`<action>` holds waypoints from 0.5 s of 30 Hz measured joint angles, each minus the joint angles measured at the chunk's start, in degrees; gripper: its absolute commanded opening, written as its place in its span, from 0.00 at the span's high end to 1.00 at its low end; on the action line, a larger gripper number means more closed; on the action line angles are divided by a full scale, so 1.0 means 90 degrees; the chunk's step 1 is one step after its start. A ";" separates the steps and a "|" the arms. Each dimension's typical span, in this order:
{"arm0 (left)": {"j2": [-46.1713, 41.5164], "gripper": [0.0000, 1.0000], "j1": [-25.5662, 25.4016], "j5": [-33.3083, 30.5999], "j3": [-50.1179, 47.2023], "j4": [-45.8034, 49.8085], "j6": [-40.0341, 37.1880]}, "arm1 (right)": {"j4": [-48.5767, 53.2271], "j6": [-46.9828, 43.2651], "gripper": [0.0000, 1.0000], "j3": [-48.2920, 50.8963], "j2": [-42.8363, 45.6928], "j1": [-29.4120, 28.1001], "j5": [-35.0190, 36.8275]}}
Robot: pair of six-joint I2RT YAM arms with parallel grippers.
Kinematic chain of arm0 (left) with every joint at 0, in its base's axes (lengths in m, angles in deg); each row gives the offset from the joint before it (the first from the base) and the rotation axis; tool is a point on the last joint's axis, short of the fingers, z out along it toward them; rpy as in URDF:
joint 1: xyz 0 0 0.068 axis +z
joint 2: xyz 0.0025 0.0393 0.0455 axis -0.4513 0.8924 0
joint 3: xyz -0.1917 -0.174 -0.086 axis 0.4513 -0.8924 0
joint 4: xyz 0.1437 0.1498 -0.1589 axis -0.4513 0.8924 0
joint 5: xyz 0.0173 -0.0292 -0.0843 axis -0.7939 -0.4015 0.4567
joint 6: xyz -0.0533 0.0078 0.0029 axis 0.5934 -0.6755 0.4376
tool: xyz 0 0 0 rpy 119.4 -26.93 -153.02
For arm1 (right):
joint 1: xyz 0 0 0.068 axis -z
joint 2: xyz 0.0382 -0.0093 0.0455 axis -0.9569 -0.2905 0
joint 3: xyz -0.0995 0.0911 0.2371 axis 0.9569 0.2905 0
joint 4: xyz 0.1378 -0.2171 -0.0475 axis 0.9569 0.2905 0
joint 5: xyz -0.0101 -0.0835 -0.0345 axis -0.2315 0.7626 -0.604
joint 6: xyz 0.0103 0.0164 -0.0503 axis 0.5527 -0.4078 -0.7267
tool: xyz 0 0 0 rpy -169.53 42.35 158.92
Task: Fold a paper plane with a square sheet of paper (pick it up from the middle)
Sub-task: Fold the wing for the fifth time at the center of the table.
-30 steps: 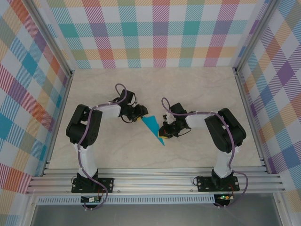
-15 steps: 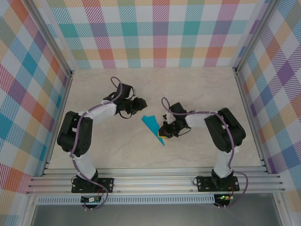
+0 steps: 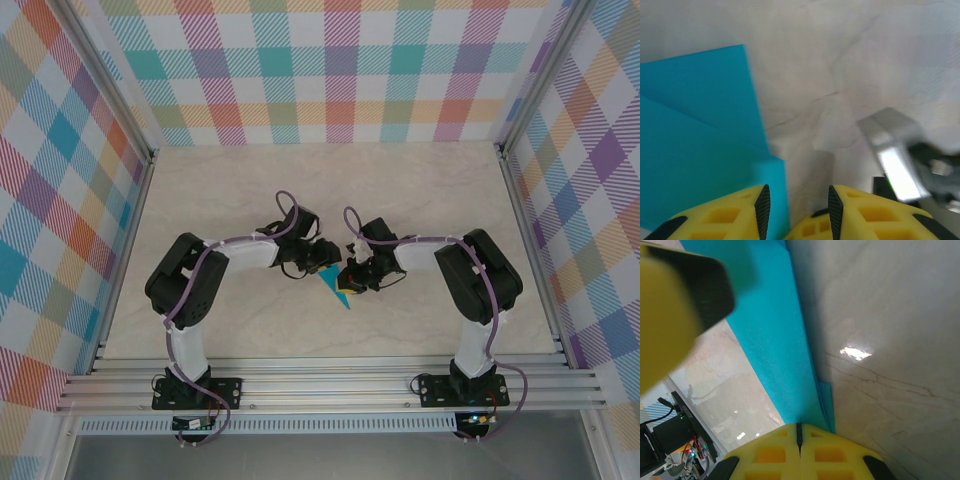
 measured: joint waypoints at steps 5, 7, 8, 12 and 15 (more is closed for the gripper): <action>0.0070 0.63 0.0002 -0.0066 -0.0187 -0.0206 0.0049 | -0.0015 0.0019 0.99 0.0007 0.0029 -0.0002 0.0022; 0.0070 0.63 0.0002 -0.0066 -0.0257 -0.0323 0.0051 | -0.0015 0.0058 0.98 0.0015 0.0061 -0.0015 0.0056; 0.0070 0.63 0.0002 -0.0058 -0.0289 -0.0389 0.0058 | -0.0007 0.0075 0.98 0.0019 0.0087 -0.0019 0.0092; 0.0068 0.63 0.0002 -0.0029 -0.0435 -0.0690 0.0095 | 0.0129 0.0100 0.97 0.0092 0.0345 -0.0032 0.0192; 0.0049 0.63 0.0002 0.0007 -0.0510 -0.0838 0.0102 | 0.0126 0.0117 0.96 0.0121 0.0597 -0.0056 0.0180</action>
